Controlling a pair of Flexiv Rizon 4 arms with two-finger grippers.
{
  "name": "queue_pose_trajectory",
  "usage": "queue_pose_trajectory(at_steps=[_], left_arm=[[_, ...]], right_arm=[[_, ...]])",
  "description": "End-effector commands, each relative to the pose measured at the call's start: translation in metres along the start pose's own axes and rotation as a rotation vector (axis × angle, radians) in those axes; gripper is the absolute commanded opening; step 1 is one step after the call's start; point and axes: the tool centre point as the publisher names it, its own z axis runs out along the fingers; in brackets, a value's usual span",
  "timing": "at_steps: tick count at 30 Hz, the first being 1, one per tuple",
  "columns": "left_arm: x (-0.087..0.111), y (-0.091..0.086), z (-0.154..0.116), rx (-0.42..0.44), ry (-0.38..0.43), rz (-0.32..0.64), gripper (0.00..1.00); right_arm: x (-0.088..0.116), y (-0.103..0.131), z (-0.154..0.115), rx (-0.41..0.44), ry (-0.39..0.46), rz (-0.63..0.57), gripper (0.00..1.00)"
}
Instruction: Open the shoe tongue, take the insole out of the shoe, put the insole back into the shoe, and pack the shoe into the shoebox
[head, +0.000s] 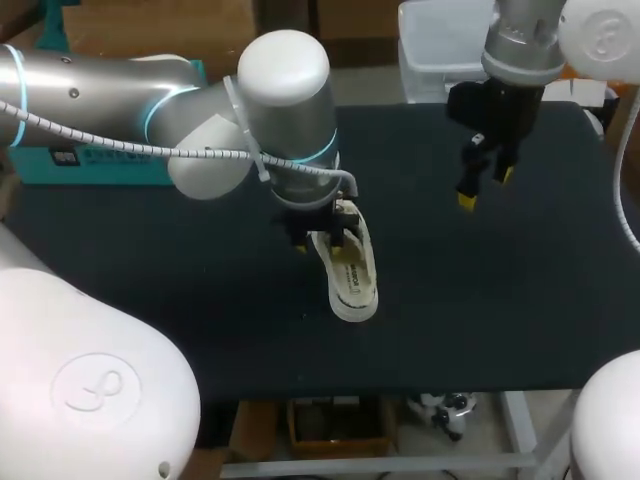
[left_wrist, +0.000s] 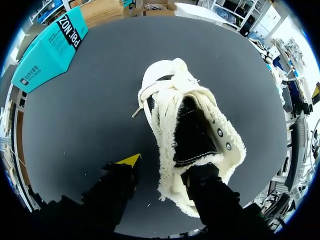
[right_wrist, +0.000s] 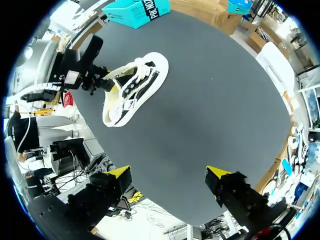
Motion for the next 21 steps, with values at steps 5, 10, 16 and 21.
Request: queue_pose_trajectory(at_steps=[5, 10, 16, 21], left_arm=[[0.003, -0.006, 0.01, -0.012, -0.005, -0.024, 0.33], [0.007, -0.003, 0.009, -0.028, 0.016, -0.04, 0.01], [0.012, 0.002, 0.008, -0.035, 0.024, -0.034, 0.0], [0.014, 0.005, 0.0, -0.043, 0.062, 0.031, 0.0]], right_arm=[[0.009, 0.002, 0.0, 0.027, -0.044, -0.043, 1.0], [0.005, -0.003, 0.002, -0.022, -0.024, -0.039, 1.0], [0.001, -0.007, 0.005, -0.036, 0.009, -0.094, 1.0], [0.001, -0.005, 0.006, -0.021, 0.01, -0.119, 1.0]])
